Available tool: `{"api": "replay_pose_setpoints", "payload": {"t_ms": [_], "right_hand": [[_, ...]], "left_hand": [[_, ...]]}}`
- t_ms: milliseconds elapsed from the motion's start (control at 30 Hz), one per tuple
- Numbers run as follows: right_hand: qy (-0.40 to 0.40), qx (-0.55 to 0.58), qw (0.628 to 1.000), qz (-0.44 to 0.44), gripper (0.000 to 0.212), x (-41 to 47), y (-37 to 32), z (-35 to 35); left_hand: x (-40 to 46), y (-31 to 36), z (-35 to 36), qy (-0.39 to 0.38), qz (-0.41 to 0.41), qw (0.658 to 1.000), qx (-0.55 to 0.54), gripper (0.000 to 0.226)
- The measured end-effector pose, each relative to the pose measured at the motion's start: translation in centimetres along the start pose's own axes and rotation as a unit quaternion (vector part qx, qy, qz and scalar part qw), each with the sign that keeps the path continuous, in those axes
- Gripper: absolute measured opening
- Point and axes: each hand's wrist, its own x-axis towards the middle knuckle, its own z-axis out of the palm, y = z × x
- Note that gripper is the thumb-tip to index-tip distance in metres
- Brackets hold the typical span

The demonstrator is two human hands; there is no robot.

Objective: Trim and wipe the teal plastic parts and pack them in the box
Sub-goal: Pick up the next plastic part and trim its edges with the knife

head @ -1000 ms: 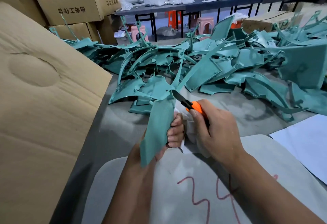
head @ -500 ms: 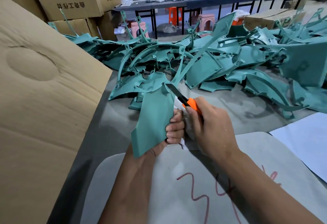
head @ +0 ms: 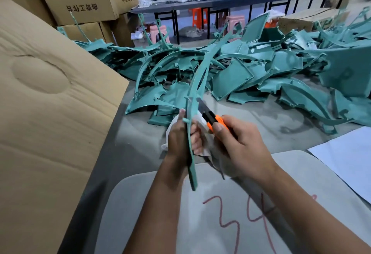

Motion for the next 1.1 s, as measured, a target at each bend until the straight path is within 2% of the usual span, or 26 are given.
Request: {"api": "replay_pose_setpoints", "payload": {"t_ms": [67, 133, 267, 367, 467, 533, 667, 800, 833, 900, 967, 1033, 1100], "right_hand": [[-0.02, 0.139, 0.99, 0.03, 0.036, 0.0, -0.1, -0.5], [-0.038, 0.199, 0.977, 0.06, 0.048, -0.1, -0.2, -0.7], [-0.124, 0.308, 0.94, 0.083, 0.042, -0.5, -0.8, -0.5], [-0.185, 0.357, 0.912, 0.084, 0.039, -0.5, -1.2, -0.4], [-0.214, 0.365, 0.902, 0.085, 0.047, -0.6, -1.7, -0.6], [-0.2, 0.327, 0.918, 0.097, 0.051, -0.6, -1.8, -0.7], [-0.149, 0.282, 0.944, 0.088, 0.041, -0.6, -1.0, -1.1], [-0.175, 0.251, 0.949, 0.073, 0.034, -0.8, -0.9, -0.7], [-0.158, 0.21, 0.962, 0.066, 0.034, -0.7, -0.8, -0.7], [-0.087, 0.054, 0.995, 0.003, 0.034, -0.4, -0.6, -0.9], [-0.01, -0.089, 0.994, -0.056, 0.031, -0.1, 0.0, -1.3], [0.043, -0.156, 0.982, -0.097, 0.032, 0.1, 0.4, -1.7], [0.04, -0.167, 0.976, -0.135, 0.032, 0.1, 0.5, -1.7]], "left_hand": [[0.4, -0.2, 0.2, 0.035, 0.043, 0.998, 0.009, 0.047], [0.1, 0.0, 0.1, 0.075, 0.094, 0.993, 0.012, 0.05], [-0.2, -0.6, -0.1, 0.12, 0.252, 0.957, 0.082, 0.058], [-0.2, -0.7, -0.6, 0.106, 0.289, 0.946, 0.097, 0.058], [-0.6, -0.4, -0.6, 0.101, 0.279, 0.95, 0.098, 0.066], [-0.9, -0.4, -0.6, 0.099, 0.278, 0.951, 0.096, 0.071], [-0.9, 0.1, -0.8, 0.101, 0.291, 0.946, 0.103, 0.055], [-0.3, -0.2, -1.0, 0.108, 0.276, 0.95, 0.102, 0.05], [-0.4, -0.3, -0.9, 0.104, 0.266, 0.952, 0.105, 0.05], [-0.2, -0.6, -0.8, 0.055, 0.258, 0.956, 0.129, 0.052], [-0.2, -0.5, -0.5, -0.006, 0.228, 0.965, 0.131, 0.058], [0.0, -0.4, -0.3, -0.07, 0.165, 0.978, 0.105, 0.072], [0.2, -0.3, -0.3, -0.11, 0.079, 0.989, 0.055, 0.067]]}}
